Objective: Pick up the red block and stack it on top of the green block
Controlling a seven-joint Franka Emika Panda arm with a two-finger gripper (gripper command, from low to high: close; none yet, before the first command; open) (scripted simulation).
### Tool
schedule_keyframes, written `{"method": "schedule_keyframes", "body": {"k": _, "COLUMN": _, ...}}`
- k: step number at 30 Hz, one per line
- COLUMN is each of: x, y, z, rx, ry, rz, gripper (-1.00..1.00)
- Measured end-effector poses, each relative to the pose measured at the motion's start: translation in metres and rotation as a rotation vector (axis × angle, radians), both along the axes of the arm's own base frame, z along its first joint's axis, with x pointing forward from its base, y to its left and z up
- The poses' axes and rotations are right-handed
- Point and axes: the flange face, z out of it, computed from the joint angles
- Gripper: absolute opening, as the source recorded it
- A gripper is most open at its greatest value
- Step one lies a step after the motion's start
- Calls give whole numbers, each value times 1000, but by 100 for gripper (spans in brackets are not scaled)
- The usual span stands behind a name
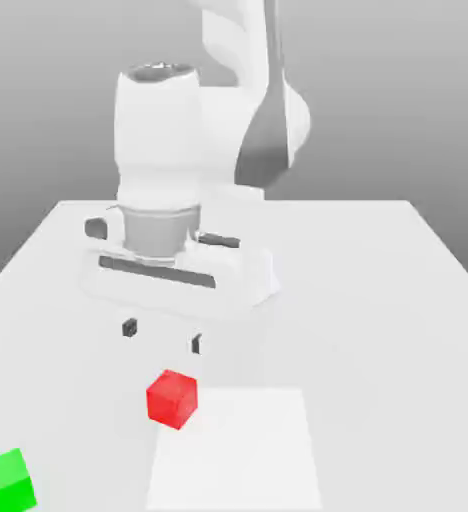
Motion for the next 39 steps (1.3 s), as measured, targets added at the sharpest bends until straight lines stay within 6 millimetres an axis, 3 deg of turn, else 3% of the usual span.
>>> {"method": "schedule_keyframes", "body": {"k": 6, "x": -7, "y": 0, "z": -61, "rx": 5, "ry": 23, "rz": -11, "gripper": 0}}
{"method": "schedule_keyframes", "body": {"k": 7, "x": -8, "y": 0, "z": -70, "rx": 5, "ry": 24, "rz": -11, "gripper": -100}}
{"method": "schedule_keyframes", "body": {"k": 14, "x": -8, "y": 0, "z": -71, "rx": 5, "ry": 23, "rz": -12, "gripper": -100}}
{"method": "schedule_keyframes", "body": {"k": 22, "x": -1, "y": -4, "z": -10, "rx": 6, "ry": 23, "rz": -32, "gripper": -100}}
{"method": "schedule_keyframes", "body": {"k": 31, "x": 72, "y": -92, "z": 13, "rx": 14, "ry": 21, "rz": -341, "gripper": -100}}
{"method": "schedule_keyframes", "body": {"k": 37, "x": 109, "y": -161, "z": 25, "rx": 14, "ry": 20, "rz": -546, "gripper": -100}}
{"method": "schedule_keyframes", "body": {"k": 39, "x": 116, "y": -176, "z": 16, "rx": 14, "ry": 20, "rz": -588, "gripper": -100}}
